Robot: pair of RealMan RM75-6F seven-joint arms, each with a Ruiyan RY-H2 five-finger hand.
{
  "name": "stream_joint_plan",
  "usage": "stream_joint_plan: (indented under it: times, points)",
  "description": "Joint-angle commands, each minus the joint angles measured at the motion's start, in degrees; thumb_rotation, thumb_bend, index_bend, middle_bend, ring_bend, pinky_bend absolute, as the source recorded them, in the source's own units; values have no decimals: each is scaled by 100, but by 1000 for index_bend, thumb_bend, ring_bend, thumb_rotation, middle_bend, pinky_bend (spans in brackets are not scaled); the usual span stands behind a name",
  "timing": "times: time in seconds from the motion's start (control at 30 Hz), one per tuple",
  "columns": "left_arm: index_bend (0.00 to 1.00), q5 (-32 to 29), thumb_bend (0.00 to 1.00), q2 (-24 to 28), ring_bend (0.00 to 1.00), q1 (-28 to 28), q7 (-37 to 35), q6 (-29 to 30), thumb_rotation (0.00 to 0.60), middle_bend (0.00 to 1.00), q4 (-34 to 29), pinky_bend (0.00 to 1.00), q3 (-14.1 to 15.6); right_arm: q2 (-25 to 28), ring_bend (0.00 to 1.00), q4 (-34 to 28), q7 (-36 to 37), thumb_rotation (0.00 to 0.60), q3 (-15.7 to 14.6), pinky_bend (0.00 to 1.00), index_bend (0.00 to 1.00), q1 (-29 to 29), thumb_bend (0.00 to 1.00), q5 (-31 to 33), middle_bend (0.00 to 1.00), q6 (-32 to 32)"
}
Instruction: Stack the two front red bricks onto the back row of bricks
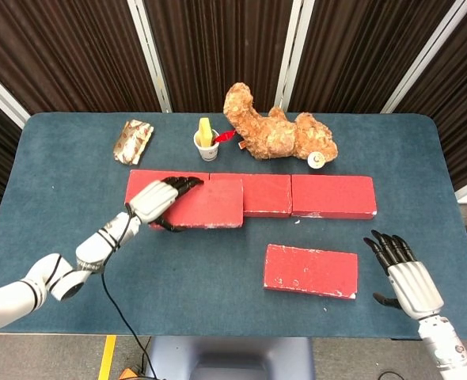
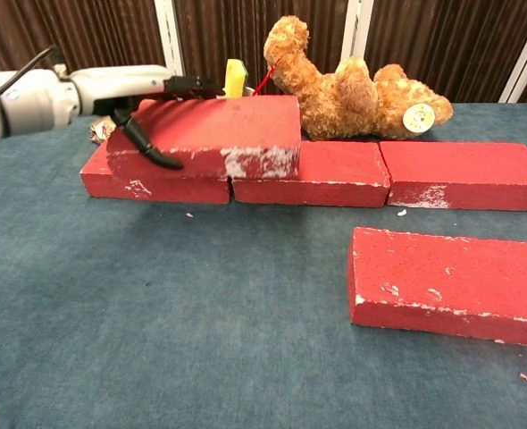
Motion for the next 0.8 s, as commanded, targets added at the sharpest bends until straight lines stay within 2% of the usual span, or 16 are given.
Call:
stream_joint_plan:
  times: [0.03,0.3,0.6,0.73,0.8]
  points:
    - [0,139,249,-480,554,-511,-691,-386,600,236,1115,742,18,-15,0,43,15,600,32,0,0,-36,67,-13,0,101]
    - [0,473,248,-1136,542,-819,-1936,-375,600,224,2510,720,427,-49,0,43,-93,600,151,0,0,-60,68,260,0,89]
    - [0,721,250,-1622,509,-954,-2809,-244,600,205,3542,669,850,-107,0,12,-308,600,229,0,0,-27,67,498,0,-46]
    - [0,771,250,-1778,484,-999,-2919,-185,600,195,3827,601,960,-114,0,-7,-353,600,238,0,0,-26,67,531,0,-60]
    - [0,780,251,-1848,429,-1011,-2908,-142,600,184,3939,538,998,-111,0,-11,-357,600,246,0,0,-30,67,541,0,-50]
